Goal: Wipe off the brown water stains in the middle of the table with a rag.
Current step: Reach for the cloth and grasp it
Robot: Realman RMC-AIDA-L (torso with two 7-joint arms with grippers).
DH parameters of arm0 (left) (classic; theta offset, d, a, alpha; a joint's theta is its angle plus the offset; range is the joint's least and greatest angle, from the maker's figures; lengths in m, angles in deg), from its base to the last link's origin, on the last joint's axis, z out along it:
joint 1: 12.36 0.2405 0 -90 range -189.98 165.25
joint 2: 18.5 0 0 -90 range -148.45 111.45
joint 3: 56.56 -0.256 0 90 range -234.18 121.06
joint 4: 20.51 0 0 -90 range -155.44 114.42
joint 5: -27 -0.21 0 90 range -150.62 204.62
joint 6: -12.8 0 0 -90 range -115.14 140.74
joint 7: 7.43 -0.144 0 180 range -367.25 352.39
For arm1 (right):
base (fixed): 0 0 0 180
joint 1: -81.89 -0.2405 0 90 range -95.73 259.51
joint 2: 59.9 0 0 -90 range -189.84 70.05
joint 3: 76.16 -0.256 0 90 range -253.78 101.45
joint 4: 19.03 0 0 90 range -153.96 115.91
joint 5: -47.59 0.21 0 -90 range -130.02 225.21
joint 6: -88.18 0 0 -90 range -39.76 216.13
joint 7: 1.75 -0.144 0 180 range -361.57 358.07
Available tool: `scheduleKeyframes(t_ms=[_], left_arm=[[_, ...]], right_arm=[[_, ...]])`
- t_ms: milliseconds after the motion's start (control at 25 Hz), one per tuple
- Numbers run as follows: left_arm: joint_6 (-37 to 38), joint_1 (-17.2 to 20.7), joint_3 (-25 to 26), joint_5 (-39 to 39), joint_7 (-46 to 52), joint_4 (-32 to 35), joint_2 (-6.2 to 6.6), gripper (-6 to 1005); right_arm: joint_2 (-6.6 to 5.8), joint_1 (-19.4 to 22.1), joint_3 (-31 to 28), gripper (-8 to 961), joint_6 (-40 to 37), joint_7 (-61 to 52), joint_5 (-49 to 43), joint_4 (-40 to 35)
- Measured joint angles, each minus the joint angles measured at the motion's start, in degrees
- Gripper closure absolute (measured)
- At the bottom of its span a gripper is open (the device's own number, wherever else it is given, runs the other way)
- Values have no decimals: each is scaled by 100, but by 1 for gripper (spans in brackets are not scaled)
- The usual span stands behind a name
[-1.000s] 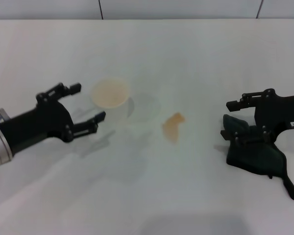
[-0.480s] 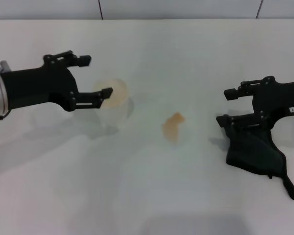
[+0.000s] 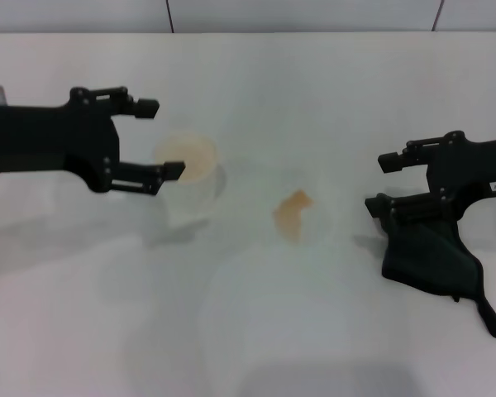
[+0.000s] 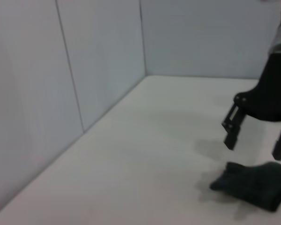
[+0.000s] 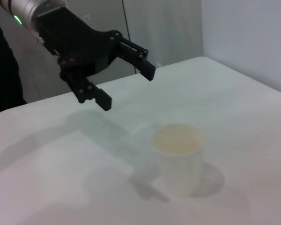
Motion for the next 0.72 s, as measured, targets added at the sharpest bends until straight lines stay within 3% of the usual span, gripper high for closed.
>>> scheduleKeyframes(t_ms=[360,720], left_arm=[[403,-10,-13,-312,-877,-529,74,108],[564,-50,-4,-377,-981,-589,97,107]], right_arm=[[-12,8,39,237,-7,20,-56,101],[-13,-28,143,246,-9,-405,-545,1]])
